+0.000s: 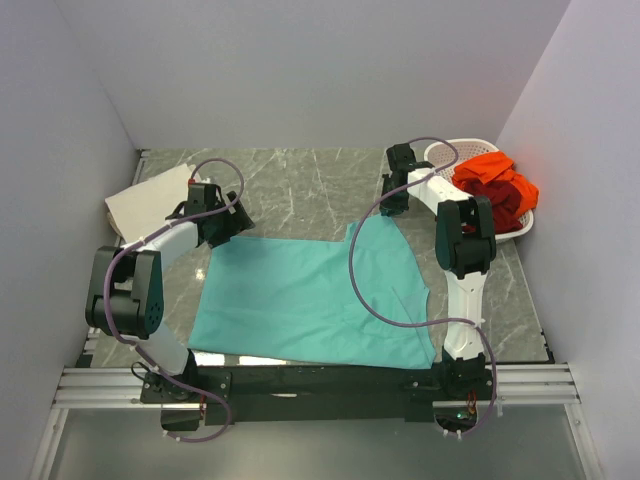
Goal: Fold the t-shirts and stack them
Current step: Fold the tshirt
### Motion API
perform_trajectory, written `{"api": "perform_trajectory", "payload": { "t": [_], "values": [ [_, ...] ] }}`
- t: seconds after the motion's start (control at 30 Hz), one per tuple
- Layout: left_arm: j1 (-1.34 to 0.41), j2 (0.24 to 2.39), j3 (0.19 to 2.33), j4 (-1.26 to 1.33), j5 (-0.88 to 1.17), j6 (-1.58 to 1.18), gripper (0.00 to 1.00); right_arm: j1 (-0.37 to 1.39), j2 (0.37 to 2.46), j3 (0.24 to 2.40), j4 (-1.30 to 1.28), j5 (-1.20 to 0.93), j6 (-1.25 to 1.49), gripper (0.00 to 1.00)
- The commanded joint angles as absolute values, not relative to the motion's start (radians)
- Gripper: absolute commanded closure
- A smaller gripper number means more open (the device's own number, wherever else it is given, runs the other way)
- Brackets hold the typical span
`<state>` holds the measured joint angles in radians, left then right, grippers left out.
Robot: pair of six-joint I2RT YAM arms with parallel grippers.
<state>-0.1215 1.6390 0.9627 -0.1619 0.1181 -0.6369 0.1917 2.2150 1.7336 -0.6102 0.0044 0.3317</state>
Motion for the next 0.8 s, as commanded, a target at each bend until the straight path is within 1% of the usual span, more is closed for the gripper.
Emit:
{"api": "perform_trajectory", "payload": {
  "t": [0.0,0.07,0.1,0.17,0.2,0.27,0.33,0.37,0.43,0.47,0.53,0.57,0.67,0.77],
  "values": [
    [-0.114,1.652,1.017,-0.178,0.106,-0.598,0.12,0.189,2.224,1.767,-0.624,0.018,0.333,0.74],
    [-0.109,1.663,1.037,-0.199,0.088,-0.586,0.12,0.189,2.233,1.775,-0.63,0.02,0.331,0.79],
    [-0.104,1.672,1.06,-0.21,0.074,-0.58,0.14,0.187,2.237,1.781,-0.634,0.02,0.328,0.85],
    [-0.1,1.68,1.081,-0.244,0.025,-0.56,0.16,0.187,2.24,1.79,-0.641,0.018,0.328,0.94],
    [-0.098,1.686,1.1,-0.259,0.009,-0.552,0.19,0.189,2.238,1.787,-0.64,0.02,0.331,1.0],
    [-0.092,1.701,1.13,-0.273,-0.038,-0.523,0.25,0.187,2.234,1.781,-0.634,0.018,0.333,1.0],
    [-0.087,1.715,1.149,-0.297,-0.084,-0.503,0.28,0.189,2.218,1.767,-0.63,0.026,0.336,1.0],
    [-0.078,1.723,1.157,-0.299,-0.095,-0.499,0.31,0.187,2.212,1.76,-0.627,0.032,0.337,1.0],
    [-0.068,1.727,1.158,-0.299,-0.109,-0.489,0.34,0.186,2.189,1.727,-0.617,0.043,0.339,1.0],
    [-0.055,1.73,1.157,-0.299,-0.12,-0.488,0.38,0.187,2.183,1.72,-0.615,0.044,0.337,1.0],
    [-0.046,1.736,1.155,-0.293,-0.117,-0.48,0.43,0.186,2.163,1.694,-0.609,0.049,0.337,1.0],
    [-0.043,1.743,1.154,-0.295,-0.112,-0.476,0.47,0.183,2.157,1.684,-0.604,0.048,0.337,1.0],
    [-0.044,1.764,1.152,-0.301,-0.092,-0.469,0.52,0.183,2.145,1.666,-0.598,0.046,0.342,1.0],
    [-0.043,1.782,1.14,-0.305,-0.083,-0.468,0.55,0.183,2.146,1.667,-0.603,0.043,0.345,1.0]
  ]
}}
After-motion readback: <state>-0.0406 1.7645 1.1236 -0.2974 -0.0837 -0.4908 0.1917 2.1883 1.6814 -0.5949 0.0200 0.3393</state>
